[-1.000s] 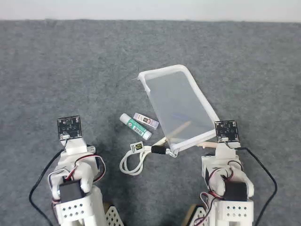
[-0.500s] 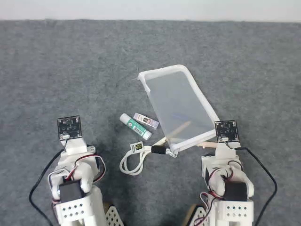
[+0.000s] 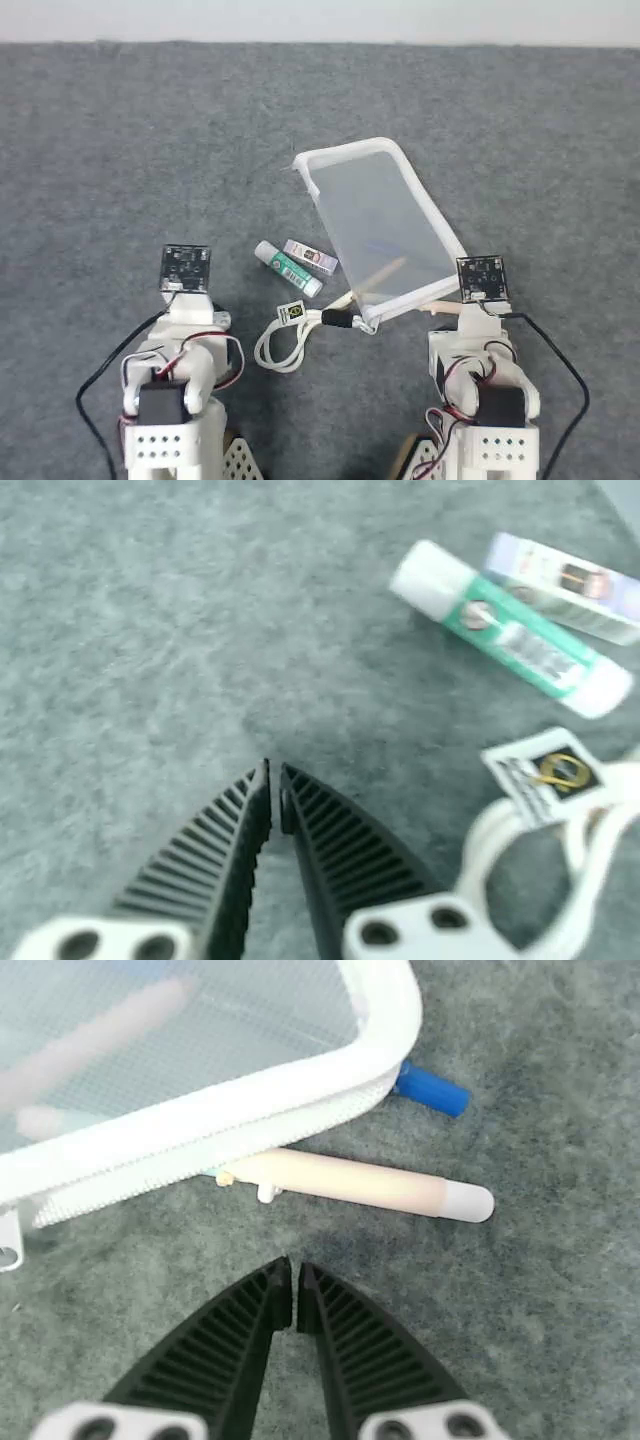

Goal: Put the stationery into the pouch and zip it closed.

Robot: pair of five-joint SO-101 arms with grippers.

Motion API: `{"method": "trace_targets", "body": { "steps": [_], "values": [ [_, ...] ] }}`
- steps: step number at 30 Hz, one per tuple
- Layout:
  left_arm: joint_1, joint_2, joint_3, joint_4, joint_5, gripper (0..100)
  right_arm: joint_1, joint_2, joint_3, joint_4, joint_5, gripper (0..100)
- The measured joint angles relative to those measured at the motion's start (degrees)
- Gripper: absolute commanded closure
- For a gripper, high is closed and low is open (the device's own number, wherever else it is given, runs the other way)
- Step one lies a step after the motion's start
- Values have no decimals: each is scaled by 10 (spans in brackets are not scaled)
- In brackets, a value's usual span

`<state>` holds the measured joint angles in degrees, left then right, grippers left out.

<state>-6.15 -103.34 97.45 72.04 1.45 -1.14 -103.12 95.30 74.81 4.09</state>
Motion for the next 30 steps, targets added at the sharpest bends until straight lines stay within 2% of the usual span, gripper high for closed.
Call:
{"method": "trace_targets", "body": {
  "steps": [5,8,13,25,30],
  "values": [
    [76,0,0,0,-3,988,0,0,0,0,0,991],
    [95,0,0,0,-3,988,2,0,0,0,0,991],
    [102,0,0,0,-3,988,4,0,-17,12,0,990],
    [104,0,0,0,-3,988,2,-7,-230,28,0,992],
    [104,0,0,0,-3,988,-62,-9,-310,65,-29,992]
  ]
}}
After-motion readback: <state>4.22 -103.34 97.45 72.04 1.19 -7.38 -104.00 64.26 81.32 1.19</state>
